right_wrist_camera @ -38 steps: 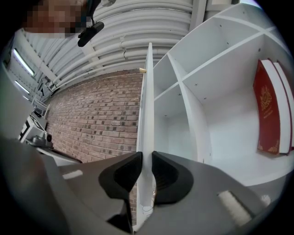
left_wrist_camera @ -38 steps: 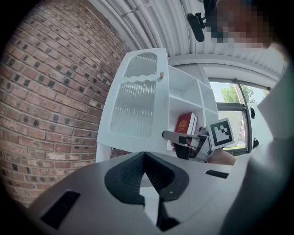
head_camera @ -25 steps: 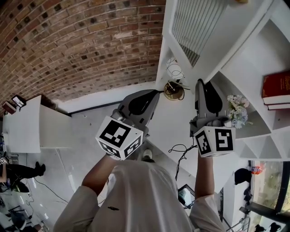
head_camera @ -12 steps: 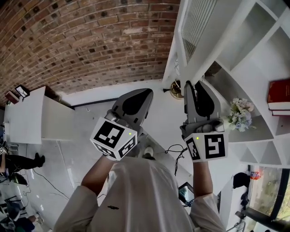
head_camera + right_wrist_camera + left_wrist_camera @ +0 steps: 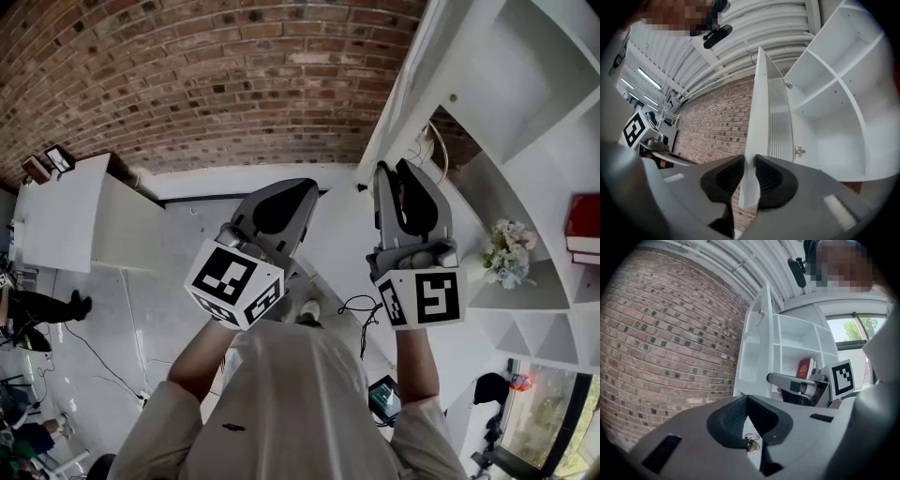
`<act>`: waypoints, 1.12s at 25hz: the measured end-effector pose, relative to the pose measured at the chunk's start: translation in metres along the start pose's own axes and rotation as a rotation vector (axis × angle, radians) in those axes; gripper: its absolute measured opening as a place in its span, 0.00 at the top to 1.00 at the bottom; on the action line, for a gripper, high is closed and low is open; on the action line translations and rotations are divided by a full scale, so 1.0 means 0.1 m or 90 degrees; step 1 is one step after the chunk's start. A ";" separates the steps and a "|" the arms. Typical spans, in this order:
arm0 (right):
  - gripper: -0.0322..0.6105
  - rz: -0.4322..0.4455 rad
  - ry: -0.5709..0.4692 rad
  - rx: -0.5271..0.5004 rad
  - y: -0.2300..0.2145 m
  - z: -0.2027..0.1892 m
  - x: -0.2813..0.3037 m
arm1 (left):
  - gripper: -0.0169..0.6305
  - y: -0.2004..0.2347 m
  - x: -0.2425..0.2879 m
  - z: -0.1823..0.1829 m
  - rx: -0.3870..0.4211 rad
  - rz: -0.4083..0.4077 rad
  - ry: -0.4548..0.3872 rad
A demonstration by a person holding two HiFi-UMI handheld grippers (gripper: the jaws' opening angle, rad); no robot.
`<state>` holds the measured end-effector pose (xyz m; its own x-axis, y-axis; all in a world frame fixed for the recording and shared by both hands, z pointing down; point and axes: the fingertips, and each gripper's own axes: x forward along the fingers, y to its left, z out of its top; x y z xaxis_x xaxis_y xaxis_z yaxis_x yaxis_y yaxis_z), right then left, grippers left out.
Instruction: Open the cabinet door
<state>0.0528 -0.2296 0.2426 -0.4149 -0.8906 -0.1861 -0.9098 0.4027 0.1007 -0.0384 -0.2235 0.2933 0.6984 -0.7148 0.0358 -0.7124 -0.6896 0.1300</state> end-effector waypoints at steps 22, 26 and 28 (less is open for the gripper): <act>0.82 0.022 0.009 -0.016 0.63 -0.10 0.87 | 0.96 0.79 -0.32 0.19 -0.007 0.021 -0.001; 0.82 0.016 0.011 -0.025 0.70 -0.13 1.04 | 0.96 0.88 -0.31 0.20 -0.007 0.005 0.006; 0.83 0.015 0.010 -0.025 0.73 -0.14 1.10 | 0.96 0.93 -0.31 0.18 -0.011 0.002 0.007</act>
<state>-0.0590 -0.3015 0.2428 -0.4357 -0.8843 -0.1679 -0.8983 0.4153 0.1437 -0.1272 -0.2679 0.2863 0.6966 -0.7159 0.0465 -0.7137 -0.6849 0.1465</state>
